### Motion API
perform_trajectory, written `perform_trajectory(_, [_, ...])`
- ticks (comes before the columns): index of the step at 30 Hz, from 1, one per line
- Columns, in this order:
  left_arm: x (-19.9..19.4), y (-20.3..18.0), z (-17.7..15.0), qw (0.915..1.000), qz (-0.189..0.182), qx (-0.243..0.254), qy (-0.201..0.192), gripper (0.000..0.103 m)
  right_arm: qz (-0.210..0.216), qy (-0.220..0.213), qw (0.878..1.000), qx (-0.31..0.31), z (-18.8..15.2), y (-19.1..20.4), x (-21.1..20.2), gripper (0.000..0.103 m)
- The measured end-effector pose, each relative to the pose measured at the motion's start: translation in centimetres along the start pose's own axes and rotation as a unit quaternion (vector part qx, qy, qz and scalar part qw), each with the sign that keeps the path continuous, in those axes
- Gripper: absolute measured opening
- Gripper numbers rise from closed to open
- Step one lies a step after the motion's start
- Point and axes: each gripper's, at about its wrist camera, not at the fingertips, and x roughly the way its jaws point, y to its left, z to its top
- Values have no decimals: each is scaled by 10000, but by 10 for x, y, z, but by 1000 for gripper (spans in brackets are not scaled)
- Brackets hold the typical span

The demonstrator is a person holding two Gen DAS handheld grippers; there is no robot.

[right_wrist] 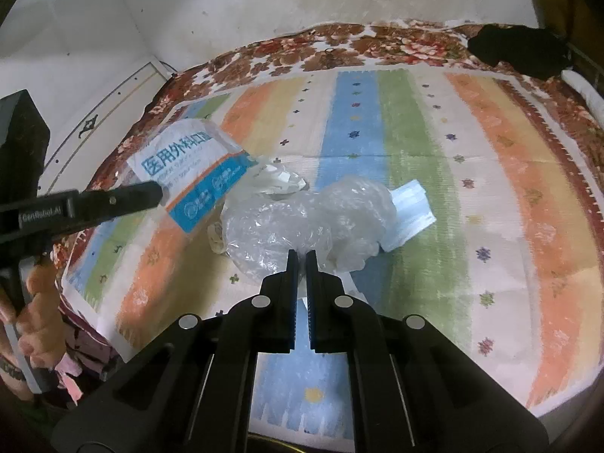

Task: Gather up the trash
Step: 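Carry the mask package and crumpled plastic down over the bin with both tools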

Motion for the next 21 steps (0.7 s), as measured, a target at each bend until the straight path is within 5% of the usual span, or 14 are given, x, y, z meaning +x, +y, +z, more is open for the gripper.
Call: perform_trajectory(21, [-54, -41, -73, 9996, -55, 249, 129, 1, -126, -174, 9997, -118, -38, 17, -75, 3])
